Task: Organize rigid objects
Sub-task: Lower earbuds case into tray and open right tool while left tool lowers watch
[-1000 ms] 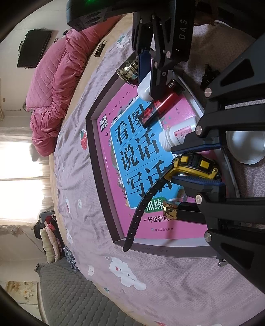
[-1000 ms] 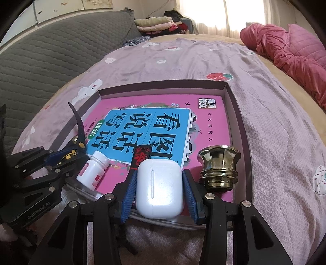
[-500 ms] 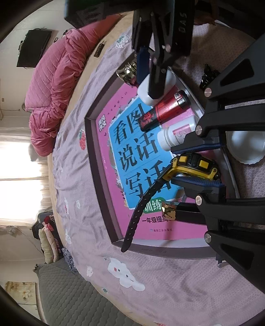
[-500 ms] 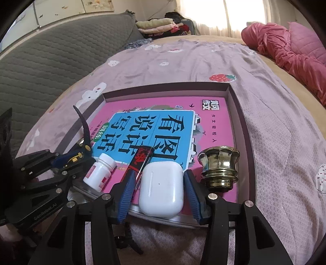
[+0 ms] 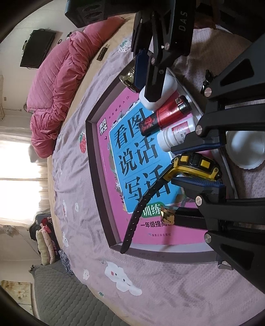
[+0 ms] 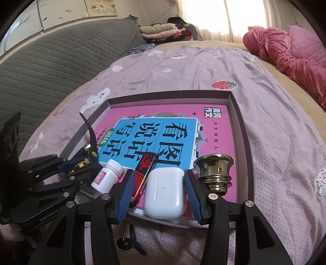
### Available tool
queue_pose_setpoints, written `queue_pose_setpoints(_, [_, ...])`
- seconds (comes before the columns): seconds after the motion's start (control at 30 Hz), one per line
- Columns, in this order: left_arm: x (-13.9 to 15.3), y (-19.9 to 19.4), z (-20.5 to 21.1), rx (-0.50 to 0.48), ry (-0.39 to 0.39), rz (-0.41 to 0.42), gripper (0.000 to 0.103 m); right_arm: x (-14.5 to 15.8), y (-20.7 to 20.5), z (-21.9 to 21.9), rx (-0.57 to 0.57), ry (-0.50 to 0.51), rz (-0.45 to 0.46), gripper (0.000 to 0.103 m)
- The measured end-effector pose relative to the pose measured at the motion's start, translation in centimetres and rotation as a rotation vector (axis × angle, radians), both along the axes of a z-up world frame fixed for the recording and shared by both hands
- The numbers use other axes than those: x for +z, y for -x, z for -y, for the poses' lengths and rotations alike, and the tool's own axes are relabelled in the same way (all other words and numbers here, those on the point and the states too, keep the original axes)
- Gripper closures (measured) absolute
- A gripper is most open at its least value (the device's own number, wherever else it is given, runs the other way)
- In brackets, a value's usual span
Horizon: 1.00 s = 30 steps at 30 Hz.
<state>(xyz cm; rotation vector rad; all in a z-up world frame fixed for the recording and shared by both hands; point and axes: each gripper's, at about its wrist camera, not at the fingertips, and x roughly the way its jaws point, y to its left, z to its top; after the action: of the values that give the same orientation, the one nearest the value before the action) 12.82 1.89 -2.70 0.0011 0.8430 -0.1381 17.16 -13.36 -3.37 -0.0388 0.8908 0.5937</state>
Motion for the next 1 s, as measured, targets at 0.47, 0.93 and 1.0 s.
queue_pose_setpoints(0.47, [0.6,0.4,-0.6,0.016,0.040,0.024,0.061,0.3,0.1,0.4,-0.008,-0.013,0.013,0.048])
queue_pose_setpoints(0.93, [1.8,0.9,-2.0,0.057,0.093,0.063,0.050,1.5,0.9,0.4,-0.003,-0.029,0.073,0.045])
queue_pose_setpoints(1.0, [2.0,1.0,-2.1,0.063,0.096,0.072,0.050,1.7,1.0,0.6,-0.008,-0.032,0.082,0.045])
